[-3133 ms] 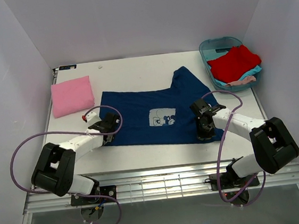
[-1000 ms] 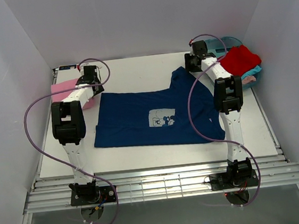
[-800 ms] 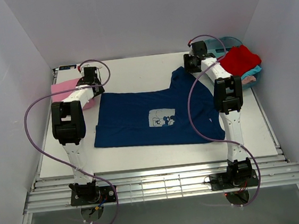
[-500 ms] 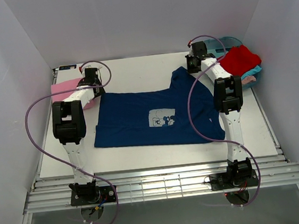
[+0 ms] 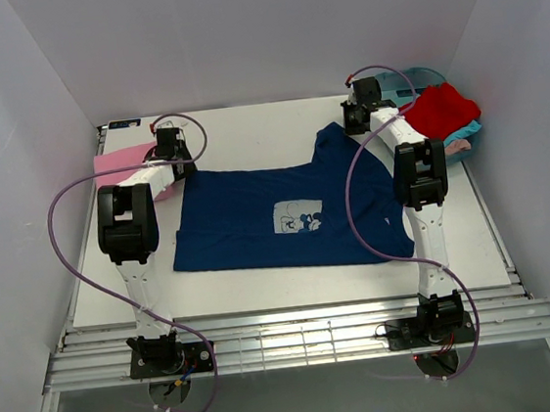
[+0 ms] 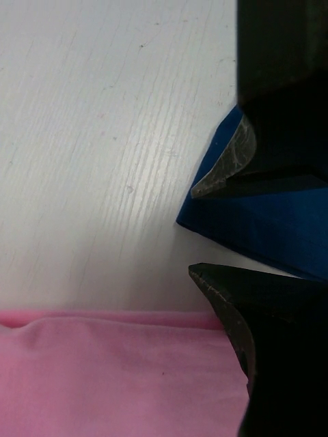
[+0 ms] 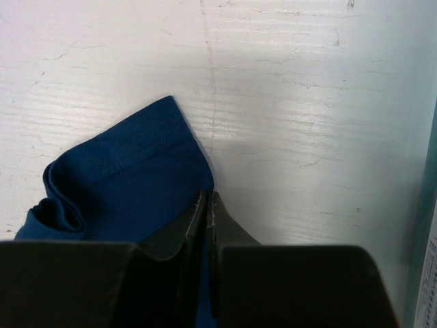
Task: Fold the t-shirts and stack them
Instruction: Grap the side of the flattened tshirt furthest away from the robot with both arms
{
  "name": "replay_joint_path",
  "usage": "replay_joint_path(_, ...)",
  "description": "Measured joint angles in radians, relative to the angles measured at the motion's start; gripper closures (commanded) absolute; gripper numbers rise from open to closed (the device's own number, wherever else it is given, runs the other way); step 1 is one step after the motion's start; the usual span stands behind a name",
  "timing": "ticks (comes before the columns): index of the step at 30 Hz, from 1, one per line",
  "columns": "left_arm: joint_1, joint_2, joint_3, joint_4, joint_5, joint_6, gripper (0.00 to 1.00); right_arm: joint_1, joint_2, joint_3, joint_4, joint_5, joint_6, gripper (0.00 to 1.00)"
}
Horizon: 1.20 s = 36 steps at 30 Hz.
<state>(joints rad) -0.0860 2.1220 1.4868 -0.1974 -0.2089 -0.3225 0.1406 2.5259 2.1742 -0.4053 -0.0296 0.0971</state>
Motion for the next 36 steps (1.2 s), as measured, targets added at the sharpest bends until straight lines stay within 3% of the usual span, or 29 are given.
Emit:
replay_joint_path(10, 0.0, 0.015, -0.018, 0.037, 0.056, 0.001, 0.48, 0.0, -0.005, -0.013, 0.012, -0.002, 0.0, 0.92)
replay_joint_path(20, 0.0, 0.048, 0.014, 0.06, 0.032, 0.0, 0.74, 0.0, -0.009, -0.018, 0.014, -0.004, 0.0, 0.92)
replay_joint_path(21, 0.0, 0.059, 0.03, 0.06, 0.032, 0.002, 0.82, 0.0, -0.01, -0.019, 0.013, -0.004, 0.0, 0.92)
replay_joint_path(25, 0.0, 0.084, 0.066, 0.059, 0.038, 0.003, 0.96, 0.0, -0.016, -0.029, 0.013, -0.004, 0.0, 0.92)
replay_joint_path(36, 0.004, 0.098, 0.078, 0.069, 0.062, 0.0, 1.0, 0.0, -0.028, -0.044, 0.004, -0.004, 0.0, 0.92)
